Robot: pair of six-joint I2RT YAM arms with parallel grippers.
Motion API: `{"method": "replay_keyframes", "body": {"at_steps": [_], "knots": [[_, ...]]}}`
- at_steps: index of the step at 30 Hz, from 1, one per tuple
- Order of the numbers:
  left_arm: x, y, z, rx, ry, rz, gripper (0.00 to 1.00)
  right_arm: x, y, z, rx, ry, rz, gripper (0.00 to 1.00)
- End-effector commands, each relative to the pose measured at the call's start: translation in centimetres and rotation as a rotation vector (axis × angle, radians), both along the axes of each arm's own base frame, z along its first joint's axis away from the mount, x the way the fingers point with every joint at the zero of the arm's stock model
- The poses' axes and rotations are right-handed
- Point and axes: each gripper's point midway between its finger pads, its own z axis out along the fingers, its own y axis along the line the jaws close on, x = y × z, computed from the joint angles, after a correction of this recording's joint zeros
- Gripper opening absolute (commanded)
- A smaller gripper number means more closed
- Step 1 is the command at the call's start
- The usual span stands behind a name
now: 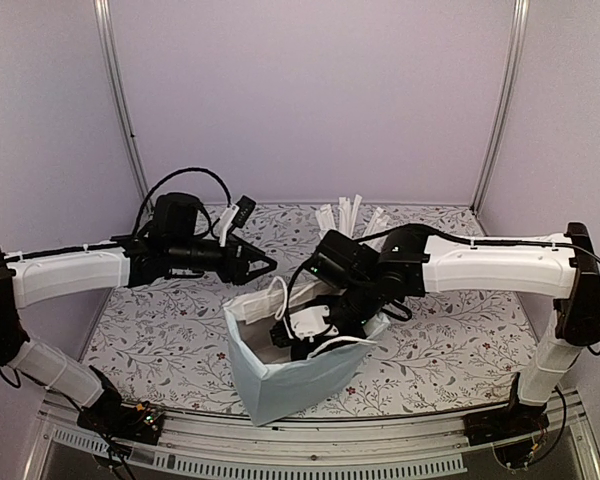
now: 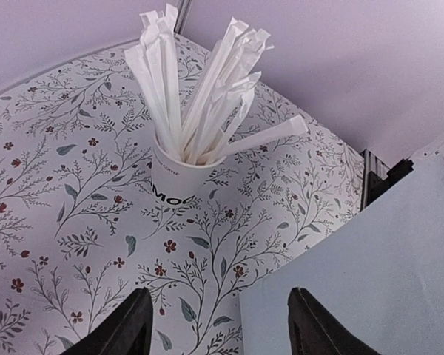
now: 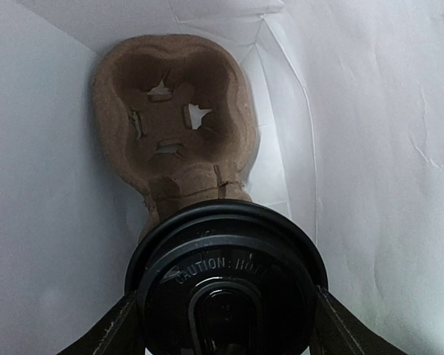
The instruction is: Pack the takeout coffee
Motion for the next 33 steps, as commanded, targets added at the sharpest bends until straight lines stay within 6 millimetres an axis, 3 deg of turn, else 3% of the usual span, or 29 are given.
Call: {"method": "replay_keyframes", "body": {"at_steps": [1, 7, 12, 16, 21, 25, 33], "knots": [[0.1, 1.2, 0.0, 0.015, -0.024, 0.024, 0.65, -1.5, -4.8, -7.6, -0.302, 0.096, -0.057, 0.47], [-0.3, 1.6, 0.6, 0.010, -0.034, 0.026, 0.65, -1.7, -5.5, -8.7, -0.360, 0.055, -0.065, 0.46], [-1.8, 3.2, 4.4, 0.032, -0.093, 0.047, 0.65, -1.7, -5.7, -9.1, -0.376, 0.058, -0.072, 0.46], [-4.2, 5.1, 8.4, 0.018, -0.111, 0.066, 0.65, -1.7, -5.3, -9.0, -0.359, 0.063, -0.077, 0.46], [-9.5, 5.2, 10.4, -0.020, -0.011, -0.038, 0.66, -1.3, -4.1, -8.2, -0.293, 0.047, -0.085, 0.46], [-12.2, 4.9, 10.7, 0.034, 0.044, -0.073, 0.67, -1.1, -3.8, -8.4, -0.287, 0.045, -0.087, 0.46], [-13.7, 3.6, 8.2, 0.219, 0.116, -0.111, 0.62, -1.2, -3.2, -8.1, -0.273, 0.060, -0.096, 0.45]]}}
